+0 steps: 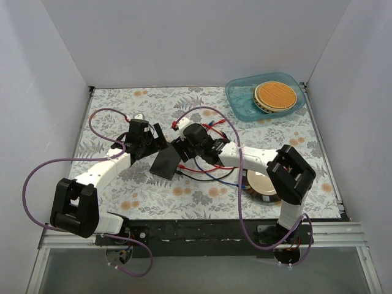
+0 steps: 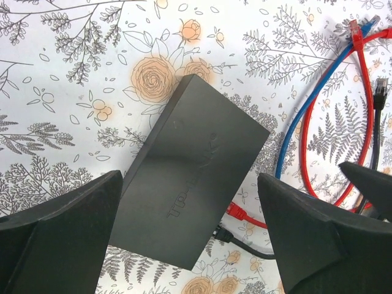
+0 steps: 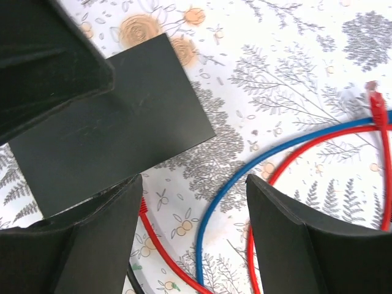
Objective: Insert the plug into the switch port
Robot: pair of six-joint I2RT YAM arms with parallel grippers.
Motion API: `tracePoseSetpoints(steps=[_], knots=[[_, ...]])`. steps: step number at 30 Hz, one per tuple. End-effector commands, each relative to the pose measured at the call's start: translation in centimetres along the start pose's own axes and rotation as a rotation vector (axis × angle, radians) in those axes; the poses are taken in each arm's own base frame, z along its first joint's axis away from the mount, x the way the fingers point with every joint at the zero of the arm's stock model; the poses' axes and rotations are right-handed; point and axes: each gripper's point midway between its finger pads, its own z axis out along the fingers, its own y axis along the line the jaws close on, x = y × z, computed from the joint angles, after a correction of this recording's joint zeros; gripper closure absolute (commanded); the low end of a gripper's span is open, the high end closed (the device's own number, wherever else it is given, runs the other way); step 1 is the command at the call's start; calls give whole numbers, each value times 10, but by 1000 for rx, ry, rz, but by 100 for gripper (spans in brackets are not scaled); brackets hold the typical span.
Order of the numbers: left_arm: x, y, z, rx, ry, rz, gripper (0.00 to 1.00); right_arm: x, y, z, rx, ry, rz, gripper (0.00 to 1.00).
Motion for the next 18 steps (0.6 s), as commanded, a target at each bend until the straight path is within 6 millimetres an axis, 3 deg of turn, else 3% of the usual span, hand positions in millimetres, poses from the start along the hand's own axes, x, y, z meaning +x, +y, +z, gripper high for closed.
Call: tracePoseSetpoints(steps=[1, 9, 18], knots=[[-6, -5, -9, 18, -11, 22, 7, -13, -27, -10, 100, -11, 49, 26], [0, -10, -11, 56, 9, 31, 7, -2, -62, -1, 143, 38, 215, 30], [6, -6, -6, 50, 23, 35, 6, -8, -59, 22, 16, 40, 375, 33]])
